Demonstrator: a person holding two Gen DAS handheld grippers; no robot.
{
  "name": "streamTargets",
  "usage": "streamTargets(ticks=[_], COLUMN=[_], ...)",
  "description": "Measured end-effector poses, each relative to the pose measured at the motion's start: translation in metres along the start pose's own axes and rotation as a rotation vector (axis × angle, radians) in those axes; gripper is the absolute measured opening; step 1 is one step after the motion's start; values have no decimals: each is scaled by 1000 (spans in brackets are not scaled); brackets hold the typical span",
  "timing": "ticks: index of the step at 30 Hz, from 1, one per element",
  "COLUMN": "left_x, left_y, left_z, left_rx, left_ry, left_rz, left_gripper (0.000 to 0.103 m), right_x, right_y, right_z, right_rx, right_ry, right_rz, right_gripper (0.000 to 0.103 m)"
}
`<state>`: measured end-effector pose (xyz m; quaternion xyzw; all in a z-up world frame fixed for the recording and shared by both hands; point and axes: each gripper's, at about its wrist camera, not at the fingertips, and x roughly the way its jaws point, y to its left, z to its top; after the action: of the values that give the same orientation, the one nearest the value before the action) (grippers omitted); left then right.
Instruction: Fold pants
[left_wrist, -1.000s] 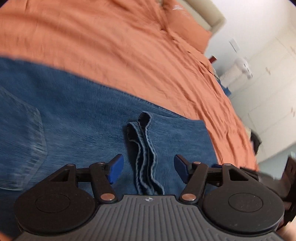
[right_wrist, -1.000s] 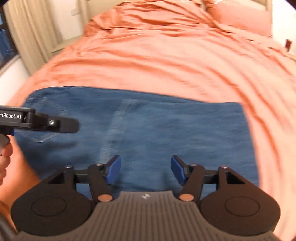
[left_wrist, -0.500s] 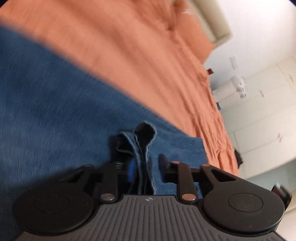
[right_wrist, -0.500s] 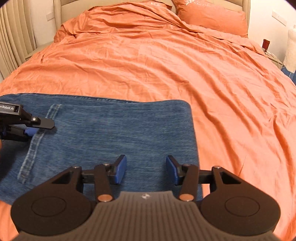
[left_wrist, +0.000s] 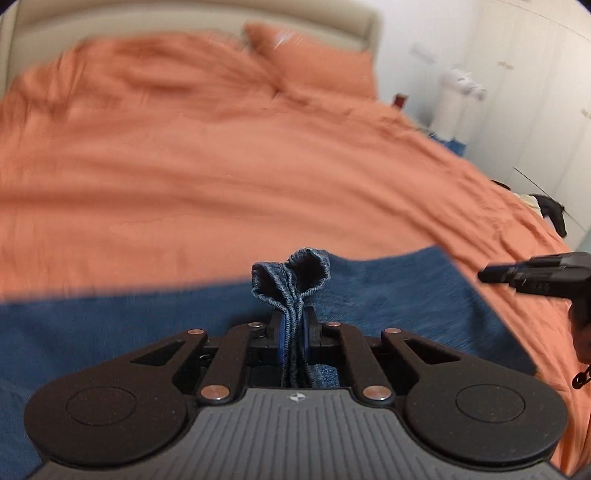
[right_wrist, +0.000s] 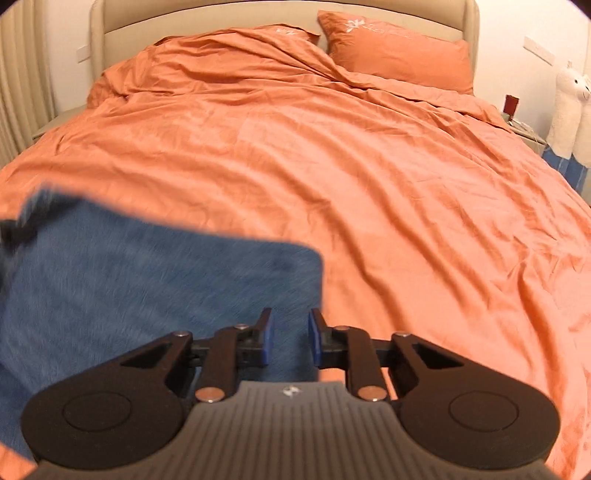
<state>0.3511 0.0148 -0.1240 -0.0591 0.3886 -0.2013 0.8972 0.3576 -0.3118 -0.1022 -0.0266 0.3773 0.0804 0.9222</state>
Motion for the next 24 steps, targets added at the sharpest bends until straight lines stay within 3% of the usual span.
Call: streamTargets(ticks=[6,14,17,19,24], left_x=[19,29,23,9,-29], left_y=[31,41,38,31,12], left_z=[-10,-11,-5,-5,-21], left_rx=[-172,-199,-219,-183,-134], left_ry=[73,125,141,139,130], left_rz=[-38,-53,-39,-20,-19], left_gripper=[9,18,24,36,39], right_x=[41,98,90,72,14], right_y=[2,-2,-1,0,5], right_z=[19,21,23,22,-2], right_rx=[-16,-2,-9,-9,-74], right_ry=[-2,116,112,98,110], right_rz=[10,20,12,23,72], right_gripper=[4,0,0,0,1])
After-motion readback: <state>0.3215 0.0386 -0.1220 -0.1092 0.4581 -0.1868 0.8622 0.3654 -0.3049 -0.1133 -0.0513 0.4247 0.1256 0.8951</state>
